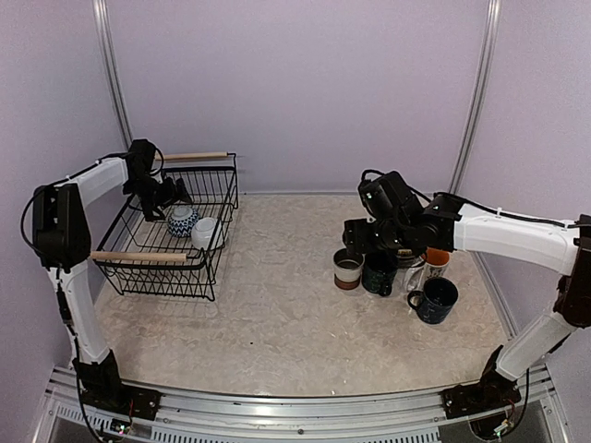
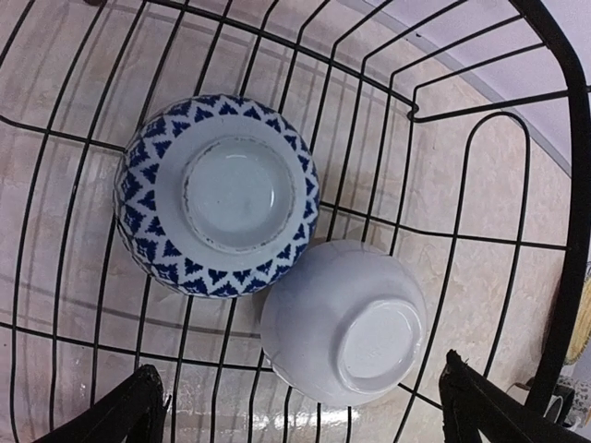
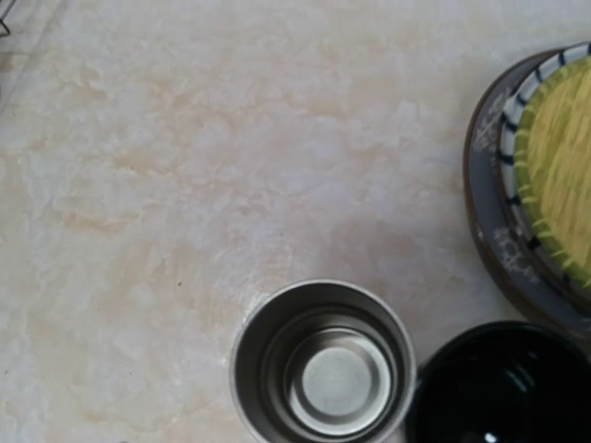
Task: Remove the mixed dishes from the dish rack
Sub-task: Grab the bowl from the dish rack.
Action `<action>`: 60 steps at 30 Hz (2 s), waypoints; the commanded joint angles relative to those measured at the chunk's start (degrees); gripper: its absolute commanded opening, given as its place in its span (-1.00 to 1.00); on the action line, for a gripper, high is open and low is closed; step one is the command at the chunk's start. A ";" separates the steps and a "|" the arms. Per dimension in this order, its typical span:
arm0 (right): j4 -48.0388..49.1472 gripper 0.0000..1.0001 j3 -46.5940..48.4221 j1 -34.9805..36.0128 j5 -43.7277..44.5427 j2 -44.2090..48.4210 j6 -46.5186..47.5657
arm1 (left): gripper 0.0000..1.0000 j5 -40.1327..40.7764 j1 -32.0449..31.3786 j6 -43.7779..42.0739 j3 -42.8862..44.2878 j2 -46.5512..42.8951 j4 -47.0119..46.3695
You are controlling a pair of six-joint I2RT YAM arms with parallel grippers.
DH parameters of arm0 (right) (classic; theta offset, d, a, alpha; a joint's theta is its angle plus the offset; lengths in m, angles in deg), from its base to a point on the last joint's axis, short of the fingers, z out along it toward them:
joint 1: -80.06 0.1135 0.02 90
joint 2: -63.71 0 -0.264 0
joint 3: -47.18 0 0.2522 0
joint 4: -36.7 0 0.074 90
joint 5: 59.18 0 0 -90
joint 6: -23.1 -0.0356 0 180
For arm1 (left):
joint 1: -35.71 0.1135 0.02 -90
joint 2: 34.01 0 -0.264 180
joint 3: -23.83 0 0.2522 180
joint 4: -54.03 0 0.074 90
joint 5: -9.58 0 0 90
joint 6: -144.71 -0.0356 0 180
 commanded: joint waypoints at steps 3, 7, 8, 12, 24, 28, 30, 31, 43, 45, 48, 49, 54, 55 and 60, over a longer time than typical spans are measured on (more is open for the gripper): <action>3.19 0.53 -4.29 0.51 3.67 5.85 3.97 | 0.96 8.14 -0.48 -4.01 10.01 5.78 6.69; 6.27 0.57 -8.00 0.37 3.38 8.60 4.10 | 0.98 11.21 -2.04 -6.82 18.94 11.73 11.08; 7.11 0.57 -9.02 0.39 3.25 9.36 3.99 | 0.98 11.66 -2.30 -7.49 21.56 12.96 12.44; 9.22 0.61 -12.77 0.26 2.84 11.91 3.65 | 0.98 14.21 -3.14 -9.09 31.27 18.83 17.14; 9.92 0.64 -14.65 -0.02 2.45 13.94 3.61 | 0.98 24.93 -4.57 -10.94 38.05 26.95 20.10; 10.14 0.64 -14.63 -0.04 2.12 13.45 3.45 | 0.76 20.44 -4.09 -10.35 37.54 27.46 19.86; 10.28 0.64 -14.57 -0.02 1.80 13.03 3.33 | 0.55 20.11 -4.14 -10.26 37.62 27.88 19.70; 10.36 0.64 -14.54 -0.02 1.65 12.89 3.24 | 0.44 20.14 -4.15 -10.10 37.63 28.08 19.69; 9.89 0.65 -13.99 -0.03 1.63 12.33 2.91 | 0.07 21.73 -4.36 -9.96 37.11 28.17 20.22; 9.96 0.65 -13.84 -0.04 1.72 12.50 2.83 | -0.02 22.00 -4.54 -10.17 36.82 27.98 20.40; 10.41 0.65 -13.71 -0.06 1.48 12.69 2.66 | -0.16 22.24 -4.59 -10.75 36.62 27.33 20.50; 10.41 0.65 -13.54 -0.08 1.40 12.69 2.57 | -0.19 22.29 -4.63 -11.00 36.54 26.85 20.46; 10.32 0.66 -13.44 -0.05 1.22 12.52 2.41 | -0.26 22.00 -4.68 -11.51 36.09 24.38 20.02; 10.40 0.66 -13.47 -0.02 1.15 12.45 2.27 | -0.27 22.03 -4.68 -11.47 36.05 23.73 20.04; 11.14 0.66 -13.48 -0.05 0.54 11.96 2.16 | -0.33 21.96 -4.81 -11.53 35.87 21.11 20.08</action>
